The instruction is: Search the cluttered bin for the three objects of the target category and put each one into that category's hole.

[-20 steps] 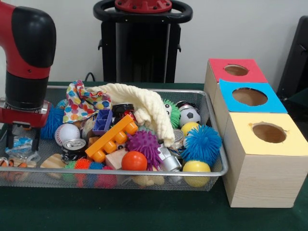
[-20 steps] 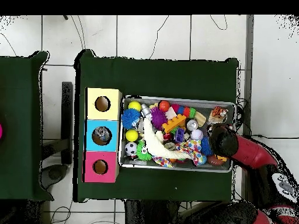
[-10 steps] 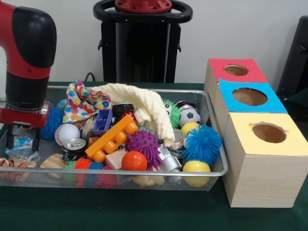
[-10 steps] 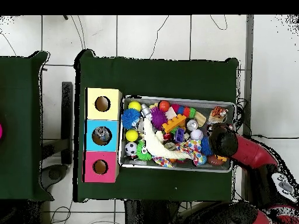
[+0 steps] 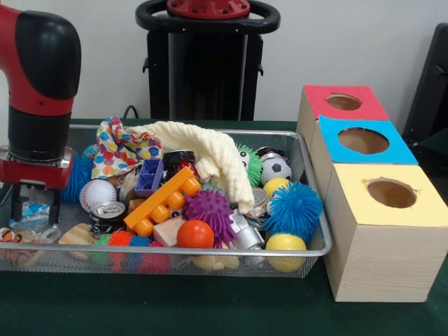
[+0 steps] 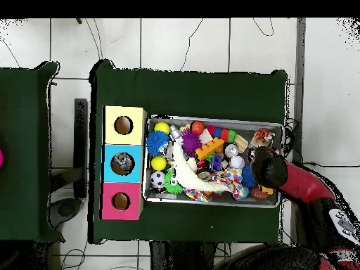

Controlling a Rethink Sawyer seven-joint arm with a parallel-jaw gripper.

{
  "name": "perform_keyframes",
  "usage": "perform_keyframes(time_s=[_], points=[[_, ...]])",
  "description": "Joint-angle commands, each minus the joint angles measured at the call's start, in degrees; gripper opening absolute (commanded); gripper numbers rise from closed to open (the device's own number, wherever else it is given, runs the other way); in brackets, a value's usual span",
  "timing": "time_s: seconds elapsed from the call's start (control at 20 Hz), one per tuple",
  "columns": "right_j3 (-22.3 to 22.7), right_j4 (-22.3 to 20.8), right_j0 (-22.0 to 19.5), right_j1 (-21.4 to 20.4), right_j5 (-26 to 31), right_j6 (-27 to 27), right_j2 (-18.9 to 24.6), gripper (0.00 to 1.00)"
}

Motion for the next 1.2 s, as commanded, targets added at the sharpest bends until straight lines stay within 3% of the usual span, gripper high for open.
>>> perform_keyframes(time_s=[0.05,0.85,1.2], points=[[10.0,-2.6,-8.7,2.4,-3.8,4.5,18.7,1.0],[10.5,-5.4,-11.8,3.1,-5.0,5.4,22.7,1.0],[11.9,-7.8,-16.5,4.8,-7.5,5.0,28.9,1.0]])
